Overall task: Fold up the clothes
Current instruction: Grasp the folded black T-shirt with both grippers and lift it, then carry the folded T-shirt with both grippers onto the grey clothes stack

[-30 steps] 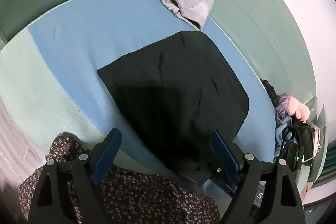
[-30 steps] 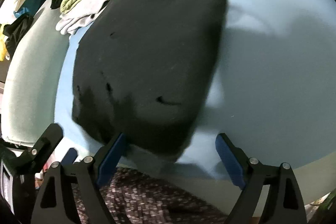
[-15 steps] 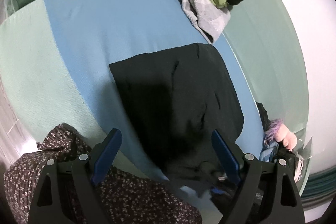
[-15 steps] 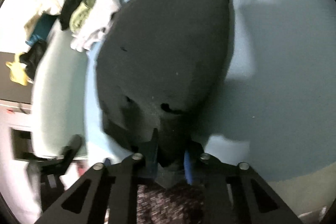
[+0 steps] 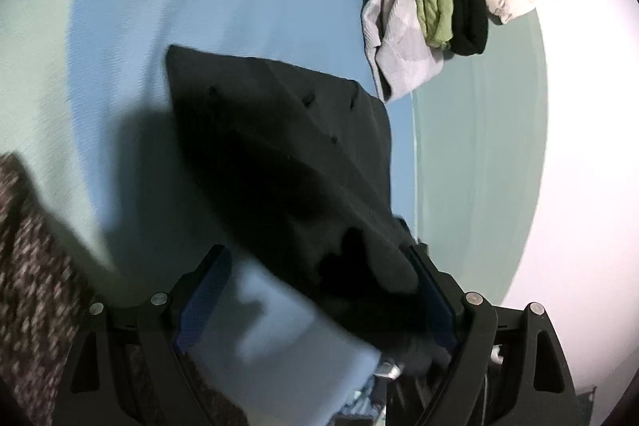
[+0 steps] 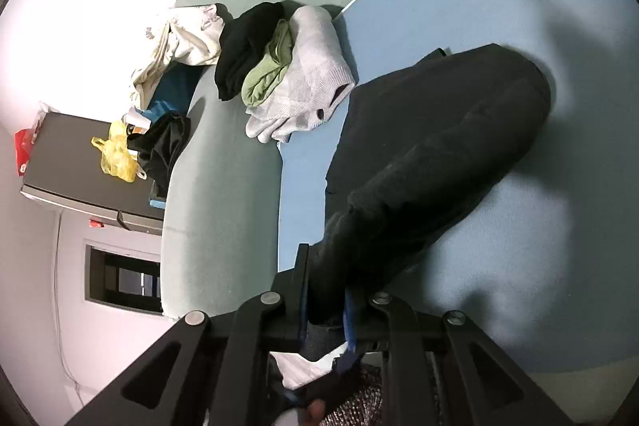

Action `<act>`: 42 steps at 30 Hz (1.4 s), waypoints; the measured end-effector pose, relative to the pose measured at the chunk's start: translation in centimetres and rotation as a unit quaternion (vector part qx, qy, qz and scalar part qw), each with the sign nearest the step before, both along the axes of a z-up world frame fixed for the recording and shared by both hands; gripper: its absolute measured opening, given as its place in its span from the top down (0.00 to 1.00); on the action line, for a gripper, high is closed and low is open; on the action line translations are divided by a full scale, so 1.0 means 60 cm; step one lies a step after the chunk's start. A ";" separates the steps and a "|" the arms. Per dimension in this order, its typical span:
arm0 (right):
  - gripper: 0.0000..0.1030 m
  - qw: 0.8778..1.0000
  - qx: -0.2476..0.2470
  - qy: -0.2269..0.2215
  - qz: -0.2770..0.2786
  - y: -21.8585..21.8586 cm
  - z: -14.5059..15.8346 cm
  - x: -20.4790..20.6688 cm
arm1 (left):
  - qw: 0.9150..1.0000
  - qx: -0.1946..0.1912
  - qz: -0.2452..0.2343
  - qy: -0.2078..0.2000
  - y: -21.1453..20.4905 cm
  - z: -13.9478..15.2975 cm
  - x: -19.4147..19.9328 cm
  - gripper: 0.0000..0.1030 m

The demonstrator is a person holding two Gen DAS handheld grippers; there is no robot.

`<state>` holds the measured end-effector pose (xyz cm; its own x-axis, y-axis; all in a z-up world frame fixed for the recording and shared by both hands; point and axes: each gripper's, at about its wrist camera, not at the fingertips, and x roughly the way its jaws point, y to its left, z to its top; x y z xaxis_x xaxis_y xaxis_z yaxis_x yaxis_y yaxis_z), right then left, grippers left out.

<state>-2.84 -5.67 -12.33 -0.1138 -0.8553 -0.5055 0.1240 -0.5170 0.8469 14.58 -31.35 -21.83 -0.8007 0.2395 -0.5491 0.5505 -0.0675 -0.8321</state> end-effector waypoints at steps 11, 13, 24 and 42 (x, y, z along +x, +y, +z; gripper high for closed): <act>0.20 0.999 -0.013 -0.024 0.033 0.049 -0.054 0.021 | 0.993 0.101 -0.056 0.012 -0.011 -0.033 -0.055 0.87; 0.06 0.996 -0.053 -0.053 0.041 0.069 -0.082 0.022 | 0.991 0.118 -0.055 0.023 -0.019 -0.030 -0.050 0.88; 0.07 0.982 -0.115 -0.147 -0.022 0.039 -0.201 -0.085 | 0.992 0.094 -0.080 0.032 -0.023 0.007 -0.053 0.88; 0.80 0.976 -0.003 0.211 0.057 -0.163 0.185 -0.185 | 0.926 -0.314 -0.142 0.157 -0.116 0.362 -0.180 0.89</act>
<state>-13.93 -15.42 -1.21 -0.2139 -0.8773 -0.4298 0.5184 -0.4748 0.7112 3.79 -38.29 -0.11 -0.8983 0.1770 -0.4021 0.1746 -0.6961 -0.6964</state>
